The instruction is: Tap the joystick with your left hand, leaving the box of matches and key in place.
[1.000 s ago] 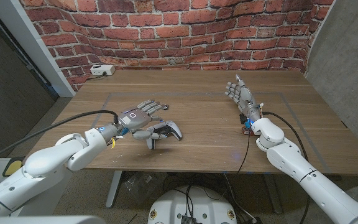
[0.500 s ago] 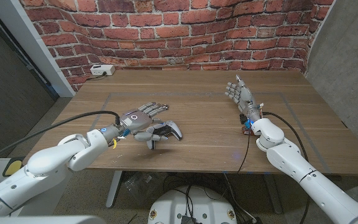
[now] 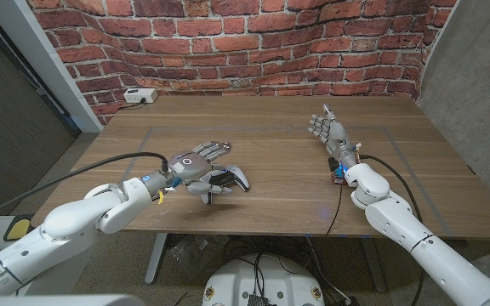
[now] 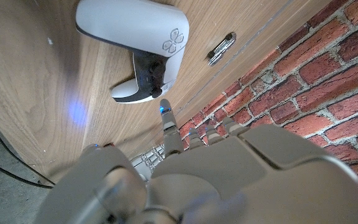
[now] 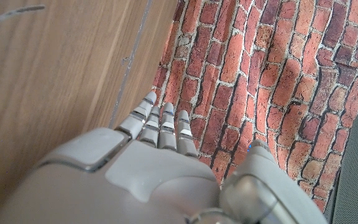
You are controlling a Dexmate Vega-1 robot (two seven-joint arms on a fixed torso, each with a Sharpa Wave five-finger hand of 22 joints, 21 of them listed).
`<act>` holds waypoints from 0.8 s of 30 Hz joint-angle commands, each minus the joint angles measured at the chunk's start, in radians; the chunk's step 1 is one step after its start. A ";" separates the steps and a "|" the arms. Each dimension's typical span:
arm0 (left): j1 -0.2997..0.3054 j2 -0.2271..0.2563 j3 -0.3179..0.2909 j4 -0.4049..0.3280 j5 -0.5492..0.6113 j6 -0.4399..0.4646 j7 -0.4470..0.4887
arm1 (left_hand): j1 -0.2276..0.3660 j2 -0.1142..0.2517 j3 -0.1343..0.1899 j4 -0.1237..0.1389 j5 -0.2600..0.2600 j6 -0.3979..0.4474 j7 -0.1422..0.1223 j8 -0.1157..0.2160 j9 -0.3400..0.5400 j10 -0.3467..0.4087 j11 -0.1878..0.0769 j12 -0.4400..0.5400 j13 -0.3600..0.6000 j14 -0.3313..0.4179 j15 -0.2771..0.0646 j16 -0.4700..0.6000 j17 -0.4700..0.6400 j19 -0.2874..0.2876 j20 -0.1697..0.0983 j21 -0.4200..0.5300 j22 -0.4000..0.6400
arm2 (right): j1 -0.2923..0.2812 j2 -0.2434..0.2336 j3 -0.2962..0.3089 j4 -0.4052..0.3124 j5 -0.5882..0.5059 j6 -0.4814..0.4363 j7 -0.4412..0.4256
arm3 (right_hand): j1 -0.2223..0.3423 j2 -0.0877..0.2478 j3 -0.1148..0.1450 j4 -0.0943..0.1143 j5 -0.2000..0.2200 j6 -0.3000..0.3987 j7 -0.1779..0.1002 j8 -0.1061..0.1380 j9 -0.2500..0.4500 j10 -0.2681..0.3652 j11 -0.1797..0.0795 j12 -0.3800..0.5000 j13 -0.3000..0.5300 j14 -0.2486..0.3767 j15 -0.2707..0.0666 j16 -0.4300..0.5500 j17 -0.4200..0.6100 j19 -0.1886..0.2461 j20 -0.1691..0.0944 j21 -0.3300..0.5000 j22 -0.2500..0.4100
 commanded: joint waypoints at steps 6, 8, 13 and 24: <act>-0.043 0.022 0.058 0.016 -0.012 0.030 0.011 | 0.009 0.006 -0.005 0.001 0.003 0.006 -0.013 -0.005 0.003 0.004 0.000 0.006 0.001 -0.073 -0.006 0.007 0.002 -0.107 0.008 0.010 0.003 | -0.014 -0.004 0.009 -0.009 0.011 -0.005 -0.006 | 0.002 0.013 0.002 -0.005 0.003 0.006 0.002 0.003 0.005 0.009 0.000 0.000 0.004 0.008 -0.001 0.001 0.003 -0.002 0.001 0.000 0.003; -0.050 0.025 0.064 0.020 -0.017 0.033 0.010 | 0.009 0.007 -0.005 0.001 0.003 0.006 -0.013 -0.006 0.003 0.004 -0.001 0.006 0.001 -0.072 -0.006 0.007 0.002 -0.107 0.008 0.010 0.003 | -0.010 -0.005 0.007 -0.005 0.007 -0.004 -0.002 | 0.002 0.013 0.002 -0.005 0.003 0.006 0.002 0.003 0.005 0.009 0.000 0.000 0.004 0.008 -0.001 0.002 0.003 -0.002 0.002 0.000 0.003; -0.065 0.032 0.081 0.027 -0.028 0.031 0.012 | 0.011 0.008 -0.005 0.001 0.003 0.006 -0.014 -0.007 0.003 0.005 -0.003 0.006 0.001 -0.071 -0.007 0.007 0.002 -0.107 0.009 0.010 0.003 | -0.004 0.001 0.005 0.002 0.009 -0.002 -0.003 | 0.002 0.014 0.002 -0.005 0.003 0.006 0.002 0.002 0.005 0.007 0.000 -0.001 0.004 0.008 -0.001 0.001 0.003 -0.002 0.001 0.000 0.003; -0.086 0.047 0.108 0.031 -0.043 0.034 0.016 | 0.014 0.011 -0.005 0.001 0.003 0.010 -0.018 -0.009 0.003 0.010 -0.006 0.007 0.001 -0.064 -0.008 0.007 0.002 -0.108 0.009 0.010 0.003 | 0.004 0.004 0.003 0.009 0.011 -0.001 0.001 | 0.001 0.015 0.001 -0.005 0.003 0.005 0.002 0.002 0.005 0.007 -0.001 -0.001 0.004 0.008 -0.002 0.001 0.003 -0.003 0.001 0.000 0.004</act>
